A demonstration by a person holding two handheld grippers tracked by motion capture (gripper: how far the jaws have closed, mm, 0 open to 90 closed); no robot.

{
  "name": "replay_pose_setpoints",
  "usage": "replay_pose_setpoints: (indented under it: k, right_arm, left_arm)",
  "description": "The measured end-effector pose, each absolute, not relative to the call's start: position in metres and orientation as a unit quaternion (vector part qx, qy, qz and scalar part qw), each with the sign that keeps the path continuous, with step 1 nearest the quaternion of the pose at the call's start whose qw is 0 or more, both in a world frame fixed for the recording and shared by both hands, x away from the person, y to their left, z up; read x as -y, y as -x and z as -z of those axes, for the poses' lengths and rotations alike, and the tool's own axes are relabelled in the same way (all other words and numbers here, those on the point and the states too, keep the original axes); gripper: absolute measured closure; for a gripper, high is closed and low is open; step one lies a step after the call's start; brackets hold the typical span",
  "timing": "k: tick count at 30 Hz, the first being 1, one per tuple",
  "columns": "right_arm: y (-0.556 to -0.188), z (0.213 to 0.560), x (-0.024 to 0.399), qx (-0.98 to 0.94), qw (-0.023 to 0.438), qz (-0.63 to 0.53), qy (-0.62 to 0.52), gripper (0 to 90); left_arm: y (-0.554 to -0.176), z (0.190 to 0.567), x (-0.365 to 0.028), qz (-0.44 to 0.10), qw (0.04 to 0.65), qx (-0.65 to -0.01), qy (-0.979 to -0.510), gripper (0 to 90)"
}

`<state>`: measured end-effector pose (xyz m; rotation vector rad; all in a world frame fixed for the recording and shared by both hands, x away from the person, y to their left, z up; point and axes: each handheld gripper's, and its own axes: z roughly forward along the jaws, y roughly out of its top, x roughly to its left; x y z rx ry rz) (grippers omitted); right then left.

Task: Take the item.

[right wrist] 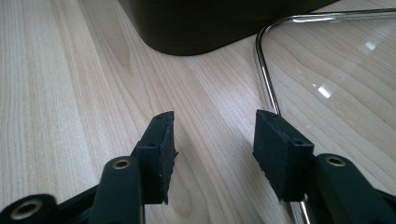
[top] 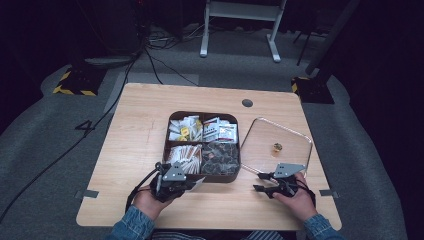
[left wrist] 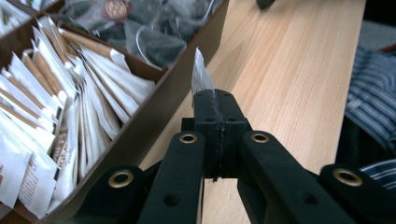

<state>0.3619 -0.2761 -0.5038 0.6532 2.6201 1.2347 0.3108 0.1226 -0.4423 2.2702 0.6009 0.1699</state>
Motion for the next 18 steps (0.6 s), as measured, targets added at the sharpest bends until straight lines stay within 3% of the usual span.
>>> replay_pose_setpoints:
  k: [18]
  right_arm:
    - [-0.362, 0.504, 0.276, -0.88, 0.086, -0.414, -0.218, 48.5]
  left_arm:
    - [-0.31, 0.455, -0.109, 0.021, 0.36, -0.2, -0.911, 88.1]
